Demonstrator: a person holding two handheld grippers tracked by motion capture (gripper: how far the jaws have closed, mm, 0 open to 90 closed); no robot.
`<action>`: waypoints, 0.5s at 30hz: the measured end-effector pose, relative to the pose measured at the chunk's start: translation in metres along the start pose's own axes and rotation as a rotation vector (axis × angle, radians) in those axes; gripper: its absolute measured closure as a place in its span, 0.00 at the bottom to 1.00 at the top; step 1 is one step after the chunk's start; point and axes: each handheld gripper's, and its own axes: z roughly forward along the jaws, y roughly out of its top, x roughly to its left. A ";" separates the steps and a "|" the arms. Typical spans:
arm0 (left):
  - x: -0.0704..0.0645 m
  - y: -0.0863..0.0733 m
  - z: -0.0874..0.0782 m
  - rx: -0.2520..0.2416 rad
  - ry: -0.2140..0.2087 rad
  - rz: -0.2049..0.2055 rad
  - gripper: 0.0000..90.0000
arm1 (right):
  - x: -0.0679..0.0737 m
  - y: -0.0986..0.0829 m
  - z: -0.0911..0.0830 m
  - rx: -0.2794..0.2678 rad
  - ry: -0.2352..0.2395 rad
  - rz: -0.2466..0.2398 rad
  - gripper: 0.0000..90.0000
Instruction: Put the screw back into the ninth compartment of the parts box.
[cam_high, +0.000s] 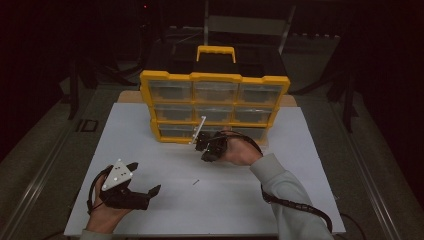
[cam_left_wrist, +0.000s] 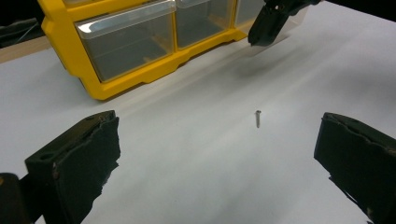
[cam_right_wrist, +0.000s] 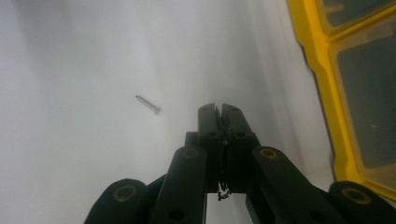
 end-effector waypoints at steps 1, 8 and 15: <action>0.000 0.000 0.000 0.000 0.000 0.000 0.01 | -0.001 0.000 -0.001 -0.002 -0.002 0.000 0.97; 0.000 0.000 0.000 -0.003 0.001 -0.002 0.01 | -0.006 -0.003 -0.008 0.000 -0.011 0.014 0.97; 0.000 0.000 0.000 -0.001 -0.001 0.000 0.01 | -0.010 -0.006 -0.012 -0.003 -0.017 0.024 0.97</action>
